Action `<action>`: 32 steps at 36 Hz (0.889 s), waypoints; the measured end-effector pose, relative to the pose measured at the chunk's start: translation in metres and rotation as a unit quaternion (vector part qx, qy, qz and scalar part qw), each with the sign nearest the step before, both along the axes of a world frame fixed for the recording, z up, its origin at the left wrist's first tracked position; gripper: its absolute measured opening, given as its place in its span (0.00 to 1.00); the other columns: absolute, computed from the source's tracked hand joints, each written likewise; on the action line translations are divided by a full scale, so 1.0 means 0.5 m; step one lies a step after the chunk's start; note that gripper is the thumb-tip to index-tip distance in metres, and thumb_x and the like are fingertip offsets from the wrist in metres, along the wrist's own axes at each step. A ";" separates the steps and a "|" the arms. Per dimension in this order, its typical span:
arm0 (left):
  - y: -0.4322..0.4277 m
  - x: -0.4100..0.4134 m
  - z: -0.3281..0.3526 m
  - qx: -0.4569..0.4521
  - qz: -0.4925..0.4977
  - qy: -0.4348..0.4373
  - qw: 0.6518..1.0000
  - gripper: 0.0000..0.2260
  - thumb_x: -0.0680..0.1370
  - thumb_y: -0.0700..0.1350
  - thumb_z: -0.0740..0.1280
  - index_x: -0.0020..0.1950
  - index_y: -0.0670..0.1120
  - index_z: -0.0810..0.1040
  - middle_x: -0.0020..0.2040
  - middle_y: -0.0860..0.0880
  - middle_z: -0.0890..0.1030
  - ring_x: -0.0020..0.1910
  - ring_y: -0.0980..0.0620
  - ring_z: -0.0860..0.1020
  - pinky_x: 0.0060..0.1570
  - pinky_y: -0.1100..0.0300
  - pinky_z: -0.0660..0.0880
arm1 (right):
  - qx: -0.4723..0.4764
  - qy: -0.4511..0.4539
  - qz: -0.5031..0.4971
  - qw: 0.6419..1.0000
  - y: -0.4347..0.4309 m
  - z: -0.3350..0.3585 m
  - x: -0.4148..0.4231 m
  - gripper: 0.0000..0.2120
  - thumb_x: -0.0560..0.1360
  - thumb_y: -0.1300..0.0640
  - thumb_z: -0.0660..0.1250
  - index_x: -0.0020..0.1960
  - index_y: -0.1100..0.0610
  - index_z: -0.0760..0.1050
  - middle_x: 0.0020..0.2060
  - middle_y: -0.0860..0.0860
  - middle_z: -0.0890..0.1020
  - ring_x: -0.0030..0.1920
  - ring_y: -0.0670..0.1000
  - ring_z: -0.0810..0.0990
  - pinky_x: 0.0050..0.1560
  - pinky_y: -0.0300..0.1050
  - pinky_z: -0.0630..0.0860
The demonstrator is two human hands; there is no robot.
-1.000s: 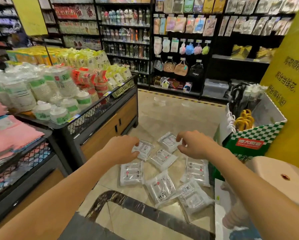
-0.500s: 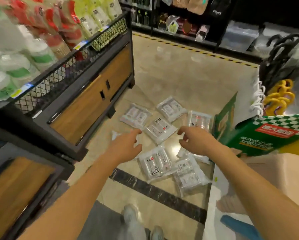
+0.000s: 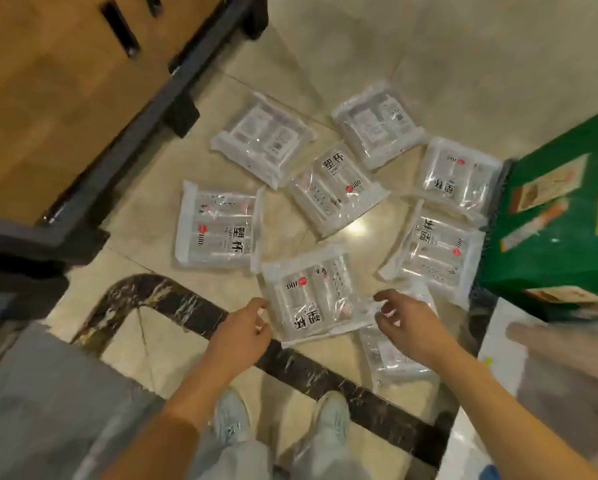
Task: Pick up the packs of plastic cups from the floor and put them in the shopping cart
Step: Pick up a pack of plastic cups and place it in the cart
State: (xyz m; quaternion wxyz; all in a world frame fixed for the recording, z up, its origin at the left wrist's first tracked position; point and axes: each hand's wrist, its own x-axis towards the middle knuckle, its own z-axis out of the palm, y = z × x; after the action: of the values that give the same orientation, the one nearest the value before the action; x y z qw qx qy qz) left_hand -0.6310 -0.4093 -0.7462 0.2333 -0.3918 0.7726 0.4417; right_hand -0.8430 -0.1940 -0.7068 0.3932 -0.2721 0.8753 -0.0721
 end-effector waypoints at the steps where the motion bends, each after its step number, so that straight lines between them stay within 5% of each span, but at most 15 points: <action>1: 0.004 -0.001 -0.047 0.005 0.003 -0.004 1.000 0.18 0.79 0.47 0.64 0.69 0.55 0.69 0.52 0.51 0.81 0.49 0.50 0.80 0.52 0.51 0.79 | -0.007 -0.008 -0.002 1.000 0.005 -0.046 -0.009 0.17 0.79 0.51 0.65 0.68 0.50 0.73 0.52 0.48 0.80 0.50 0.50 0.81 0.52 0.46 0.77; 8: 0.046 -0.044 -0.440 0.015 0.099 0.014 0.995 0.28 0.81 0.51 0.64 0.77 0.63 0.54 0.67 0.53 0.70 0.65 0.50 0.74 0.66 0.48 0.72 | -0.049 -0.016 0.033 0.998 0.013 -0.452 -0.081 0.25 0.79 0.47 0.65 0.75 0.45 0.65 0.67 0.50 0.72 0.66 0.52 0.74 0.63 0.51 0.74; 12: 0.070 -0.065 -0.592 -0.032 0.125 0.047 0.991 0.30 0.82 0.54 0.61 0.80 0.63 0.48 0.74 0.51 0.61 0.72 0.50 0.64 0.69 0.48 0.68 | -0.114 0.032 0.043 0.992 0.000 -0.608 -0.109 0.31 0.78 0.38 0.64 0.77 0.35 0.56 0.80 0.51 0.52 0.77 0.56 0.58 0.71 0.57 0.66; 14: 0.082 -0.074 -0.644 -0.046 0.134 0.053 0.989 0.31 0.81 0.57 0.58 0.79 0.66 0.43 0.78 0.51 0.54 0.77 0.47 0.59 0.72 0.45 0.65 | -0.148 0.035 0.052 0.987 -0.005 -0.656 -0.112 0.33 0.77 0.34 0.62 0.78 0.31 0.51 0.81 0.49 0.42 0.81 0.55 0.48 0.74 0.57 0.61; 17: 0.095 -0.087 -0.730 -0.092 0.129 0.070 0.985 0.31 0.79 0.66 0.50 0.78 0.67 0.36 0.81 0.50 0.50 0.79 0.47 0.55 0.74 0.47 0.59 | -0.171 0.025 0.043 0.984 -0.018 -0.736 -0.119 0.35 0.76 0.32 0.61 0.77 0.29 0.47 0.79 0.41 0.33 0.81 0.51 0.42 0.73 0.60 0.66; 22: 0.106 -0.103 -0.770 -0.119 0.152 0.083 0.978 0.32 0.76 0.67 0.50 0.78 0.68 0.38 0.77 0.48 0.59 0.72 0.47 0.67 0.59 0.48 0.77 | -0.186 0.045 0.014 0.981 -0.027 -0.803 -0.120 0.34 0.75 0.33 0.62 0.77 0.29 0.49 0.79 0.40 0.36 0.81 0.48 0.42 0.75 0.59 0.61; 32: 0.051 -0.109 -0.678 -0.044 0.123 0.098 0.987 0.32 0.82 0.58 0.58 0.77 0.70 0.40 0.77 0.49 0.57 0.75 0.46 0.62 0.66 0.43 0.69 | -0.163 0.004 -0.014 0.987 -0.051 -0.746 -0.109 0.34 0.77 0.37 0.63 0.78 0.33 0.53 0.81 0.49 0.42 0.80 0.50 0.43 0.76 0.62 0.59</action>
State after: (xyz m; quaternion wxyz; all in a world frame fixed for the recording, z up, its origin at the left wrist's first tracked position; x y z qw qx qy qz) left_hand -0.6856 -0.3838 -1.0852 0.0832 -0.4482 0.7564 0.4690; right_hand -0.8977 -0.2197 -1.0799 0.3389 -0.3205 0.8573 -0.2180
